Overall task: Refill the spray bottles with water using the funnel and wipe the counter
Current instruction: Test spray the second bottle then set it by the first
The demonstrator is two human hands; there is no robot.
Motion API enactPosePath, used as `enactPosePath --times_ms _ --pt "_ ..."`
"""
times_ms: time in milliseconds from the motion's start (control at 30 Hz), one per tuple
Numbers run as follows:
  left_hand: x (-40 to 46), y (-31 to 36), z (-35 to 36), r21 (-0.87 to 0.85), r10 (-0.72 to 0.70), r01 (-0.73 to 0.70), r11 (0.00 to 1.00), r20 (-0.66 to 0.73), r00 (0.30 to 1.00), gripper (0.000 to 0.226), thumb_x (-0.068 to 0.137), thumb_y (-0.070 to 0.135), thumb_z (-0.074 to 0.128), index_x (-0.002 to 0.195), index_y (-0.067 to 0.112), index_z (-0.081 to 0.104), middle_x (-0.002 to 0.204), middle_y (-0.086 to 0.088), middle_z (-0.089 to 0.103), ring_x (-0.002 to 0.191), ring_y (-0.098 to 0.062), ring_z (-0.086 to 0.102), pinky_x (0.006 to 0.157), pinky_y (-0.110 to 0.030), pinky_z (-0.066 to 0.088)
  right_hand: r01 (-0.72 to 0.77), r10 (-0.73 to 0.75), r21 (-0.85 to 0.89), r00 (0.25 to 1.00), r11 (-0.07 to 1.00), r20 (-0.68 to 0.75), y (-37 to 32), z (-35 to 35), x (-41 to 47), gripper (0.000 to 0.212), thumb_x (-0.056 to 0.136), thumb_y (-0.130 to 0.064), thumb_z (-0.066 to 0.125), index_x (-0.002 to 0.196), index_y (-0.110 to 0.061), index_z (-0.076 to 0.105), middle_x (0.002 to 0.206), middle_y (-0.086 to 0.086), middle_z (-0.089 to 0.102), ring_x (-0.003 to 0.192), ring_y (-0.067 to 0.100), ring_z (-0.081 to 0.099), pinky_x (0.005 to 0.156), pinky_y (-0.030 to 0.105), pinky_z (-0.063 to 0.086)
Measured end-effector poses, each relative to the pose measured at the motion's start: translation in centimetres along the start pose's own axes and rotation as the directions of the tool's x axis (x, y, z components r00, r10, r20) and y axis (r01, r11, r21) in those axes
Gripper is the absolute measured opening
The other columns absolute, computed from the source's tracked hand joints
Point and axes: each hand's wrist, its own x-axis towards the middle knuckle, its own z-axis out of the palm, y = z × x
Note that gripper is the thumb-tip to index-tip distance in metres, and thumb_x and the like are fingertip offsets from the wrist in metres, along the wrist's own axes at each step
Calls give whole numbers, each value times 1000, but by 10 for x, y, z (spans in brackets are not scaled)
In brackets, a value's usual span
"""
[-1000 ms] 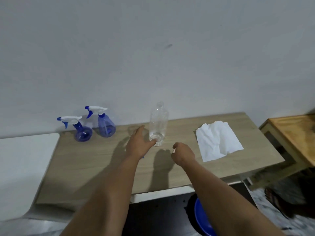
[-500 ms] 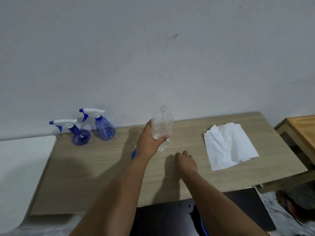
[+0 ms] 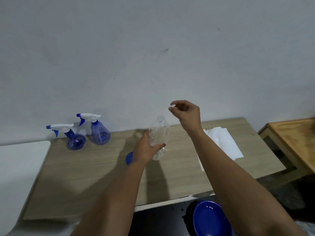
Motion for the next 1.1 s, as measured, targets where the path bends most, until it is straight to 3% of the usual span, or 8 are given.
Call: enactPosePath --times_ms 67,233,467,567,700,867,1000,1100 --pt "-1 1 0 11 -15 15 1000 -2 1000 81 59 63 83 124 41 42 120 15 65 107 -16 65 89 -39 54 99 -102 31 987 995 125 -22 7 -7 17 79 -7 87 95 -10 81 99 4 82 89 14 75 85 24 58" --pt "-1 -1 -1 15 -26 26 1000 7 1000 85 62 62 84 130 39 40 128 12 63 114 -18 64 91 -39 53 73 -50 -69 956 995 288 -15 13 -31 14 83 5 82 90 -7 77 109 5 80 104 18 77 96 31 60" --pt "-1 -2 0 -5 -42 42 999 24 999 83 64 60 84 131 40 40 124 16 63 112 -17 64 90 -37 51 61 -32 -93 959 994 281 -3 12 -41 18 83 7 82 95 -7 77 111 1 79 99 7 75 85 18 57" --pt "0 -1 1 9 -37 36 999 34 999 82 64 60 84 131 40 40 122 15 64 112 -16 64 91 -37 51 97 -8 -285 955 954 297 -10 15 -31 35 81 -7 88 113 -14 78 107 -4 74 94 2 72 84 15 53" --pt "2 -2 0 -10 -40 40 999 18 999 84 65 58 85 133 37 40 125 12 63 112 -18 63 94 -41 52 189 -70 -542 970 819 233 -9 23 -26 40 76 -36 93 110 -23 79 91 -7 64 85 5 65 75 14 49" --pt "1 -5 -2 -5 -36 36 999 14 999 82 66 58 84 132 37 40 125 11 63 113 -18 63 96 -44 52 278 -126 -423 928 862 352 4 20 -28 26 91 -31 80 116 -25 76 99 -10 60 97 11 66 95 36 57" --pt "-2 0 4 30 -25 25 999 -6 1000 81 69 57 83 133 34 41 125 9 64 111 -20 64 93 -43 54 267 -145 -480 950 836 276 8 21 -26 31 83 -43 85 91 -24 62 95 -5 67 89 15 66 82 36 59" --pt "-3 1 2 41 -17 18 999 -17 1000 80 69 56 83 133 33 41 125 8 64 111 -19 64 91 -41 54 251 -150 -464 958 850 243 13 22 -29 40 80 -53 84 97 -26 59 93 -5 64 86 14 62 76 31 55"
